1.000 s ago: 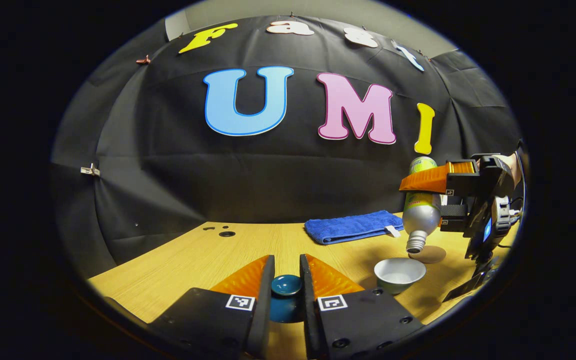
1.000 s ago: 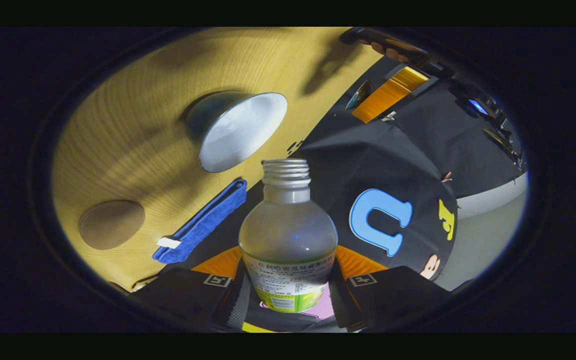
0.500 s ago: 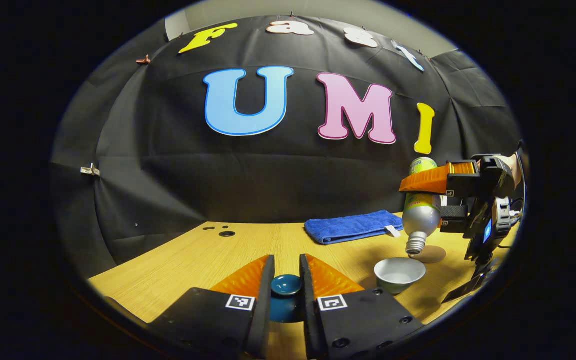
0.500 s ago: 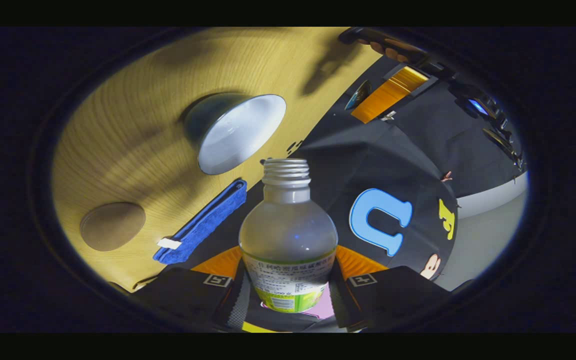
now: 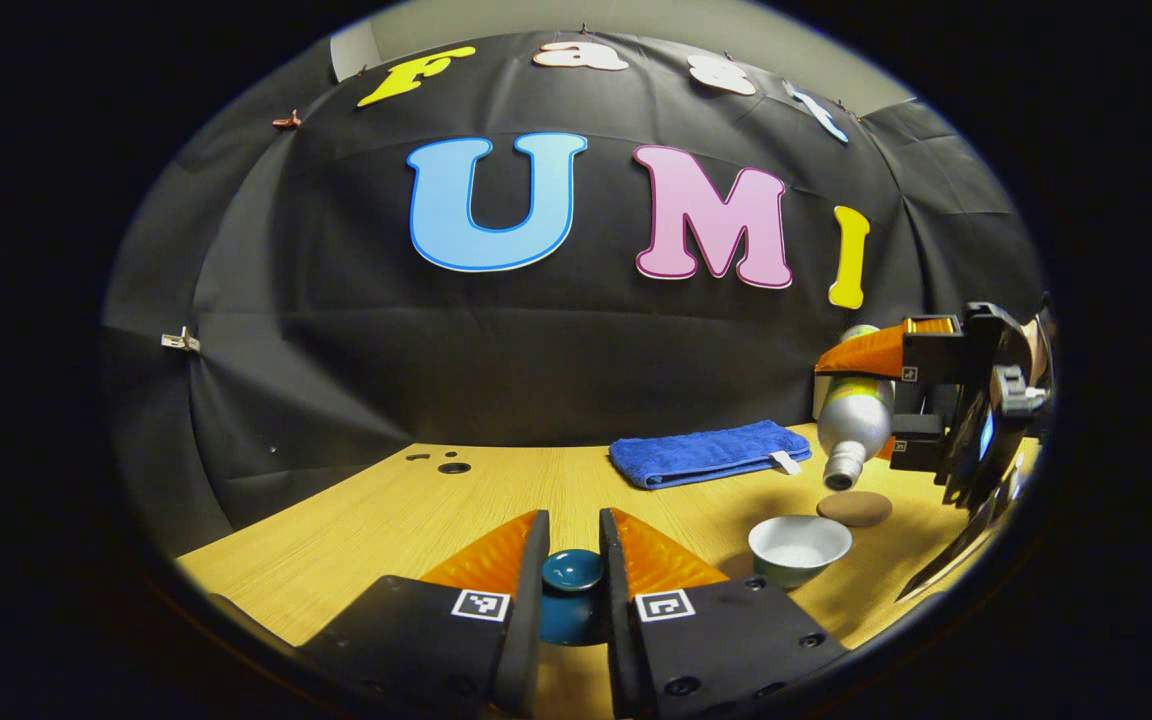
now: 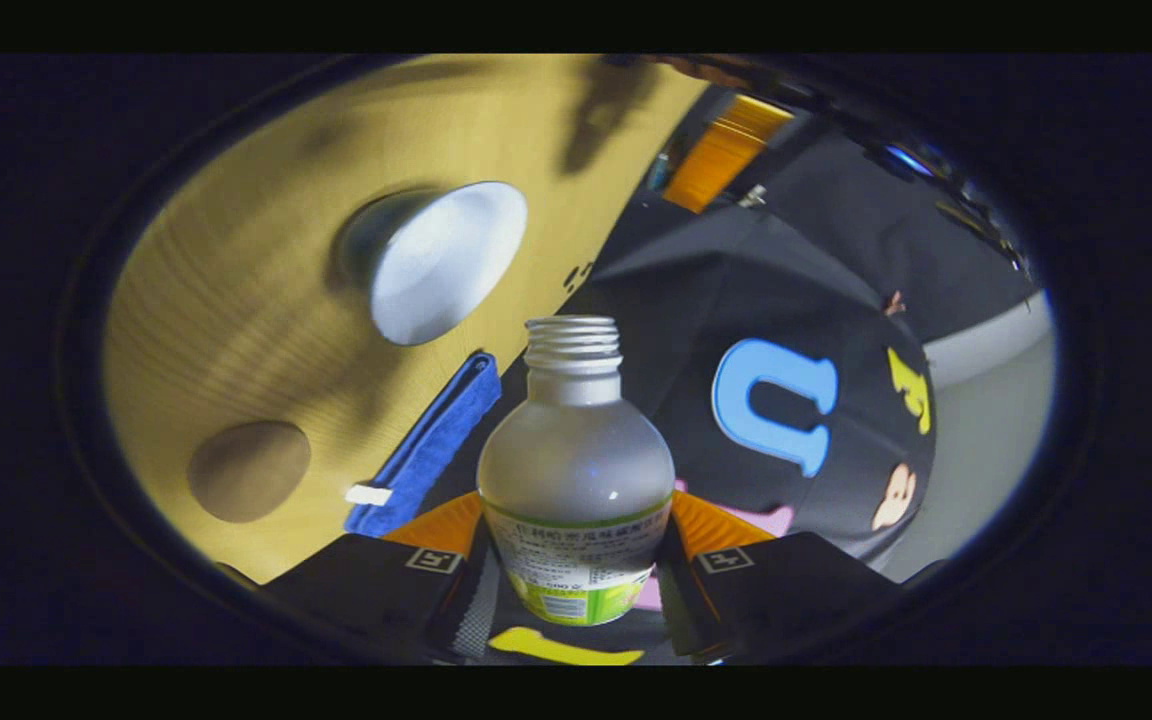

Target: Open the teacup lid with one hand, grasp the water bottle and pour water into the teacup with the other hand; after pouring, place the water bottle on the coaster and then close the teacup lid.

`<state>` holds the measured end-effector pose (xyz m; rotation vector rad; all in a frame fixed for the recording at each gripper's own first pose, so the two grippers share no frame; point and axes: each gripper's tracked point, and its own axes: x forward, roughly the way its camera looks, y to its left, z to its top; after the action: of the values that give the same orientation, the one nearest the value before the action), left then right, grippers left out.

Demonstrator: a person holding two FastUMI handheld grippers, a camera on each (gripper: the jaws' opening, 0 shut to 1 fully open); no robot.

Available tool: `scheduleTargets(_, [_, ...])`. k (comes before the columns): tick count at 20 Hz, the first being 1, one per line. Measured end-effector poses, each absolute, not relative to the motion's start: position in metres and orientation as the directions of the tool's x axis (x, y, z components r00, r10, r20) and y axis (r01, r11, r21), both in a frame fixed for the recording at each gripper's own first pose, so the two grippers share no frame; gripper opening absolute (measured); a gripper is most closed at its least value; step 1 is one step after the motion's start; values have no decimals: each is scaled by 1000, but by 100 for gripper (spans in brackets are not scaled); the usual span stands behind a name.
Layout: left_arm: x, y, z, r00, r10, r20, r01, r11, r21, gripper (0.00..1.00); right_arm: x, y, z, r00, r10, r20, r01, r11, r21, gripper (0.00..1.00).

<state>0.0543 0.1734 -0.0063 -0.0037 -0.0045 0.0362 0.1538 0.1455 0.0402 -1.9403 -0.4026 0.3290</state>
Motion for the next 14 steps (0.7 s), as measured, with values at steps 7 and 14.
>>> scheduleTargets(7, [54,174,-7,999,41,5,-41,999,-4,31,109,122,60,949,314,-40,-122,247,-961,70])
scheduleTargets(14, [54,176,-6,999,49,6,-49,999,-3,31,97,80,71,964,246,-100,-260,796,-547,70])
